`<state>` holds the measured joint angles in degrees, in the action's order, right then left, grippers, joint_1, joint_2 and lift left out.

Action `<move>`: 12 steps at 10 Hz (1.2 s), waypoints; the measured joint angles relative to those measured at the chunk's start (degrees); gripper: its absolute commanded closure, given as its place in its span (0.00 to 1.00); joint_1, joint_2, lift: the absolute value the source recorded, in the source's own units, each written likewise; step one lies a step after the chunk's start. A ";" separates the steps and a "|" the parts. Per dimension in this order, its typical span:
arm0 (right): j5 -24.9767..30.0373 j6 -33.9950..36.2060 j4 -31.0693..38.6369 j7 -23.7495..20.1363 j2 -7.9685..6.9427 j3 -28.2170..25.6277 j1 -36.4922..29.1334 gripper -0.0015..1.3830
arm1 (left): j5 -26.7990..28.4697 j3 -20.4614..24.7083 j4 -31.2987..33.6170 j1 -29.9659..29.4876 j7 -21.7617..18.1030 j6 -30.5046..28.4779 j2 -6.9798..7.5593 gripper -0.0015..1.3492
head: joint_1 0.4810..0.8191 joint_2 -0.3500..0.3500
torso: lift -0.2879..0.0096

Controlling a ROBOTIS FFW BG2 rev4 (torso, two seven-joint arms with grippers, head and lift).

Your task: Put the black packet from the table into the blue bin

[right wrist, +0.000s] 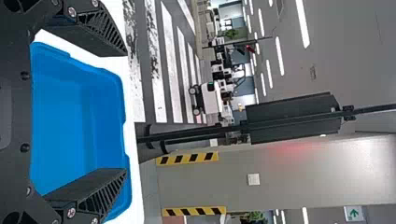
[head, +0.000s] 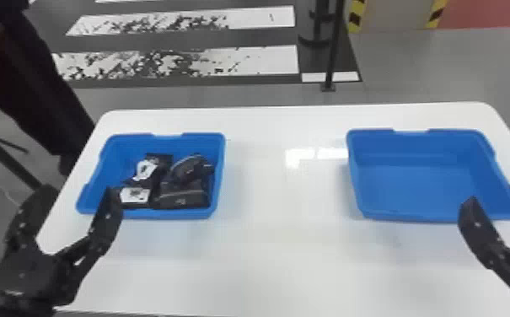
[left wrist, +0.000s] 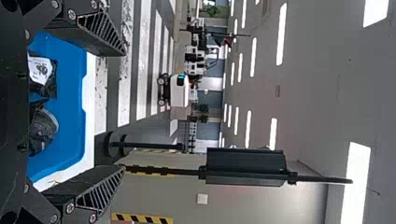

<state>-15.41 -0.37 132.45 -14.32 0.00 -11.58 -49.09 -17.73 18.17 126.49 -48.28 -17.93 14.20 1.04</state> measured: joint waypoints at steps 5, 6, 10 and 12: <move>-0.13 -0.19 -0.33 0.00 0.00 0.02 0.02 0.10 | -0.25 -0.02 0.00 -0.23 0.03 0.29 0.01 0.13 | 0.63 0.64 | 0.60; -0.08 -0.19 -0.35 0.00 0.00 0.01 0.14 0.10 | -0.36 -0.09 0.00 -0.24 0.15 0.29 -0.04 0.13 | 0.63 0.64 | 0.60; -0.04 -0.19 -0.53 0.00 0.00 -0.04 0.23 0.10 | -0.65 -0.58 0.00 0.00 0.24 0.17 0.05 0.13 | 0.63 0.63 | 0.60; -0.01 -0.19 -0.52 0.00 0.00 -0.07 0.34 0.10 | -0.85 -0.57 0.00 0.10 0.21 0.02 0.07 0.13 | 0.63 0.63 | 0.60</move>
<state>-15.42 -0.57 131.92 -14.32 0.00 -11.65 -48.75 -18.58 17.60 126.49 -48.18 -17.72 14.23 1.12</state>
